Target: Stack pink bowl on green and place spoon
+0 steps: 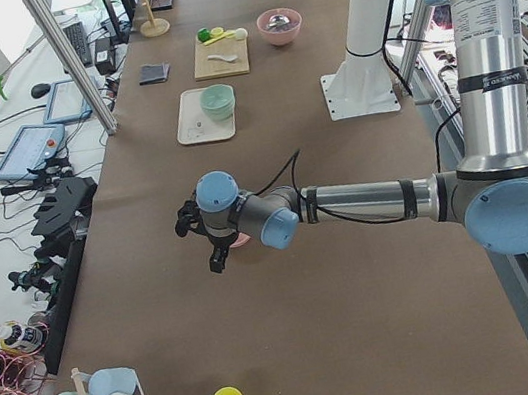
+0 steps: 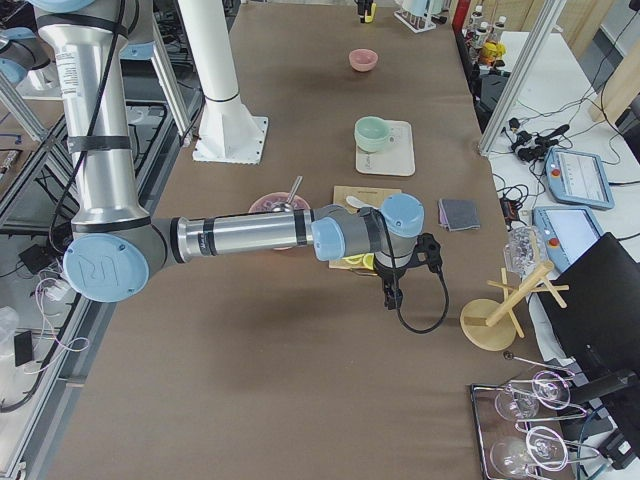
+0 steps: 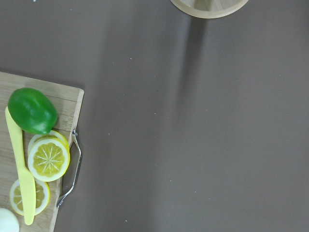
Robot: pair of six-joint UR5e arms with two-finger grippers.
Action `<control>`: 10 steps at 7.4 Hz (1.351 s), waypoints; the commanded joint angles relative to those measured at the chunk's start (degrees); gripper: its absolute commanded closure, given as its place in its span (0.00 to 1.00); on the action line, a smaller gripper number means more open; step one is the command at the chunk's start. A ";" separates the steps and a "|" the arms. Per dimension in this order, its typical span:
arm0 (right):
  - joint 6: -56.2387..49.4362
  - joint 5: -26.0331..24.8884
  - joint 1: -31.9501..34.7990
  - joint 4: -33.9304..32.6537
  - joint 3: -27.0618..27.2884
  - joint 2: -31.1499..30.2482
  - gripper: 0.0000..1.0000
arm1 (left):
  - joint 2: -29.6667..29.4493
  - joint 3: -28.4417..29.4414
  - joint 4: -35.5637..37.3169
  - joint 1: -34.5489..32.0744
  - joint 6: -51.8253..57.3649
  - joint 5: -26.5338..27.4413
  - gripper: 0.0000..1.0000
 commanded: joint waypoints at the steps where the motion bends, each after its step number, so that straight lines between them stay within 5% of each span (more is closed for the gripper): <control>1: -0.07 0.01 -0.82 0.00 -0.08 0.21 0.00 | -2.34 0.42 -1.47 8.36 -9.77 3.81 0.02; 4: 0.02 0.01 -1.96 -0.09 -0.34 0.12 0.00 | -6.39 9.01 -4.36 10.78 -10.34 8.15 0.14; 5: -0.07 0.01 -1.96 -0.09 -0.43 0.12 0.00 | -6.75 9.13 -4.37 11.04 -10.61 7.89 0.27; 7: -0.07 -0.16 -2.57 -0.18 -0.60 0.21 0.00 | -6.84 8.60 -4.81 13.66 -13.32 7.71 0.61; 8: -0.07 -0.17 -2.58 -0.26 -0.43 0.38 0.00 | -6.84 8.78 -4.90 13.85 -13.42 7.80 1.00; 10: 4.11 -0.95 -2.49 -0.35 0.88 0.73 0.00 | -8.50 6.34 -4.47 13.86 -13.51 7.54 1.00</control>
